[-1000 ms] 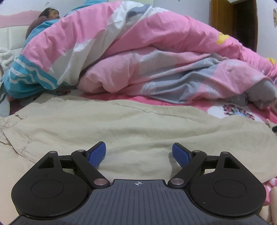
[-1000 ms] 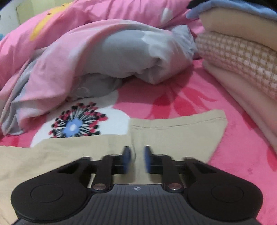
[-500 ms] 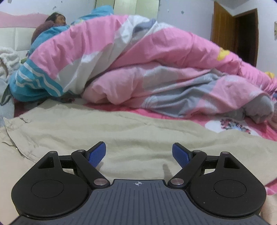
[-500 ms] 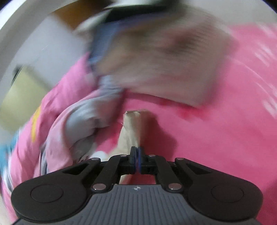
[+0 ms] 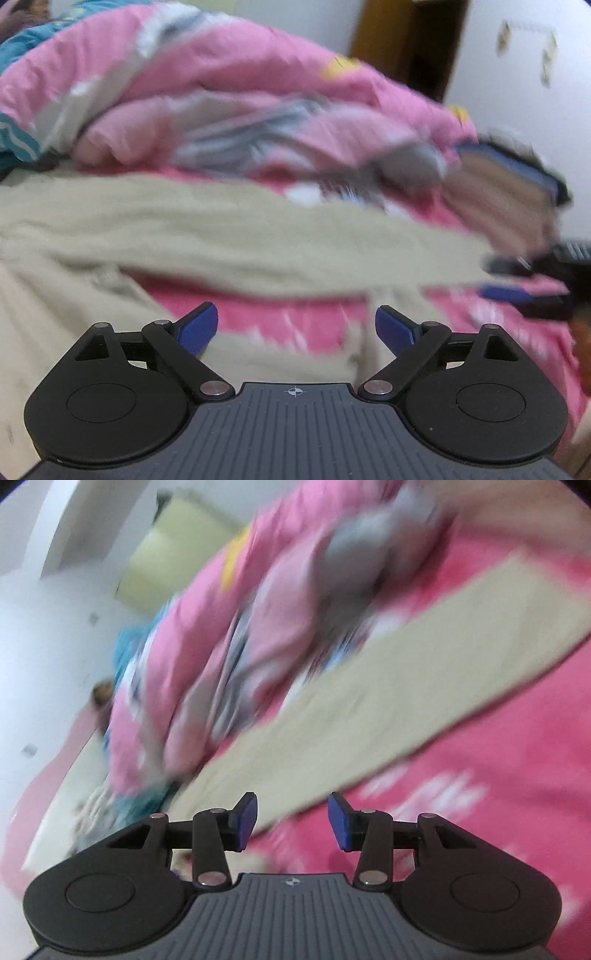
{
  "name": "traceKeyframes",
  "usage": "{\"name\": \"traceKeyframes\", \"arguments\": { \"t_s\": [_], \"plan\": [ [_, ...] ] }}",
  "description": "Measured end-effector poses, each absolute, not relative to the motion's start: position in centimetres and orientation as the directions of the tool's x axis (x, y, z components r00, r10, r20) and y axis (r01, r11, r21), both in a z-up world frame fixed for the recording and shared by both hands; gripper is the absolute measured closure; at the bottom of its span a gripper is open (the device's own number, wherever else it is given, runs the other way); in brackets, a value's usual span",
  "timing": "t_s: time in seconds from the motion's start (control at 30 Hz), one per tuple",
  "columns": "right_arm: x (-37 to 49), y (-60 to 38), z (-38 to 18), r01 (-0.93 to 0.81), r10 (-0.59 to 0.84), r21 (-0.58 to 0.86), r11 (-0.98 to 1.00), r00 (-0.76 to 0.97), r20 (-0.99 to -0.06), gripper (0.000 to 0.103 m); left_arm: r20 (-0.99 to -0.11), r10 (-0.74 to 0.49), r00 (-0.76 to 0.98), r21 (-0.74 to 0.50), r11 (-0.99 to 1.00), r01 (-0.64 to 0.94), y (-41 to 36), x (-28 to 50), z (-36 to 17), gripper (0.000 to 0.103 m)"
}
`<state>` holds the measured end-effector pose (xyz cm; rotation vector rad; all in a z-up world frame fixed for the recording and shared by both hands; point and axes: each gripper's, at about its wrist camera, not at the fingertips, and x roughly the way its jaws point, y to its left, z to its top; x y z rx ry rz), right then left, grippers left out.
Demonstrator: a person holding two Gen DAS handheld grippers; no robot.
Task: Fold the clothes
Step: 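Grasp the beige trouser leg end with the right tool and lift it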
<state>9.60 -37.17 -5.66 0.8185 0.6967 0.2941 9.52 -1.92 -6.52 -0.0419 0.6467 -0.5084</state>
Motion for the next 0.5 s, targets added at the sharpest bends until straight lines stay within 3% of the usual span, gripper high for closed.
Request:
{"name": "traceKeyframes", "arguments": {
  "t_s": [0.13, 0.5],
  "plan": [
    [11.4, -32.6, -7.0, -0.082, 0.622, 0.769, 0.634, 0.644, -0.445, 0.061, -0.589, -0.501, 0.634, -0.221, 0.855, 0.470, -2.9, 8.0, -7.5, 0.010],
    [8.9, -30.0, -7.6, -0.155, 0.668, 0.725, 0.671, 0.549, -0.502, 0.077, -0.667, -0.533, 0.520, -0.182, 0.793, 0.581, -5.3, 4.4, -8.3, 0.010]
  ]
}}
